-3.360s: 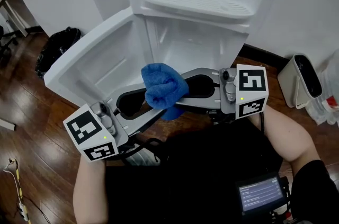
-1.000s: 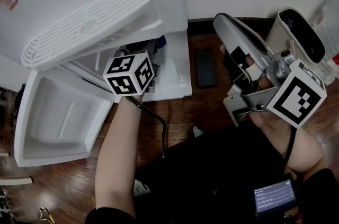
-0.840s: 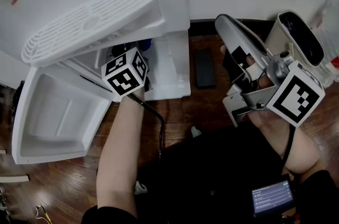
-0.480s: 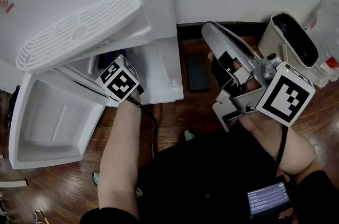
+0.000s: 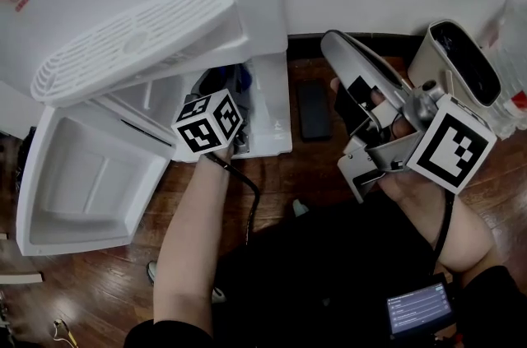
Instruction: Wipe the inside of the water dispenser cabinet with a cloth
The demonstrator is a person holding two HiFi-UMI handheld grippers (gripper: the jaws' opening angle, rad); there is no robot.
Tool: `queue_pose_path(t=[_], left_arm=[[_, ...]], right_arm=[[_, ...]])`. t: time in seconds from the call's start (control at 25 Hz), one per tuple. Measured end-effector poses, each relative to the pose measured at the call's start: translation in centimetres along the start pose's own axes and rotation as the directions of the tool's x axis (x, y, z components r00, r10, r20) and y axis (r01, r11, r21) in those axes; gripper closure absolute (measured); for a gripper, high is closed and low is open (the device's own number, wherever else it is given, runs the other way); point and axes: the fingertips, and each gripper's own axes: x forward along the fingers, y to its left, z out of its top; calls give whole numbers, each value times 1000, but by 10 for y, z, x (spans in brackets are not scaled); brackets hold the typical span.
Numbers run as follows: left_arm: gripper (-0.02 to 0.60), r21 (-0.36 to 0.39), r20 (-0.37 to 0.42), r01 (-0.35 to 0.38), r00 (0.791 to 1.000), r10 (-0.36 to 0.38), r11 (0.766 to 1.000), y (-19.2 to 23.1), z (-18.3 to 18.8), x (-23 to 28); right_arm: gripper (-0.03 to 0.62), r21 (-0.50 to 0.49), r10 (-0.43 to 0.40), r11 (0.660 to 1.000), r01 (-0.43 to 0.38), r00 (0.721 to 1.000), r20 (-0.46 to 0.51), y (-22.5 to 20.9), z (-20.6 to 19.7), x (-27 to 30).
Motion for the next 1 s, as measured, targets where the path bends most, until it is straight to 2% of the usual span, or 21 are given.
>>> queue_pose_path(t=[0.08,0.12,0.32,0.48,0.56,0.6,0.72,0.84,0.88,0.92,0.96,1.0], left_arm=[[473,14,-36,117,993,-117,993,-28,-9,7],[472,18,-44,146,988,-145,989,-37,-11,9],[472,5,-35,195,980,-194,981,-42,-11,8],[476,51,-37,315,949,-314,948,-57,-3,-11],[476,86,-68,405,914,-400,910,-65,-3,-30],[477,99,-90,459,888,-451,883,-70,-6,-43],[477,105,-159,607,792,-590,787,-84,-17,-86],[477,22,-168,702,704,-690,712,-101,-21,-130],[477,-9,-150,720,685,-713,694,-107,-17,-144],[477,-23,-122,725,681,-722,688,-109,-10,-154],[476,-16,-88,711,699,-709,703,-107,0,-158],[476,12,-54,673,739,-671,740,-100,13,-157]], right_arm=[[589,-1,4,1000,-4,1000,-4,1,0,0],[589,1,4,1000,-4,1000,-9,1,-2,0],[588,42,-10,999,11,1000,-25,-7,-7,0],[589,55,-2,998,4,1000,-30,-6,-8,0],[589,66,1,998,1,1000,-29,-7,-8,1],[589,73,2,997,0,1000,-28,-8,-8,1],[589,90,4,996,-2,1000,-25,-8,-9,1],[589,106,0,994,3,1000,-29,-9,-10,0],[589,112,-1,994,4,1000,-30,-10,-11,0],[589,117,0,993,4,1000,-31,-10,-11,0],[589,121,3,993,1,999,-33,-10,-12,1],[589,125,5,992,-1,999,-33,-9,-12,1]])
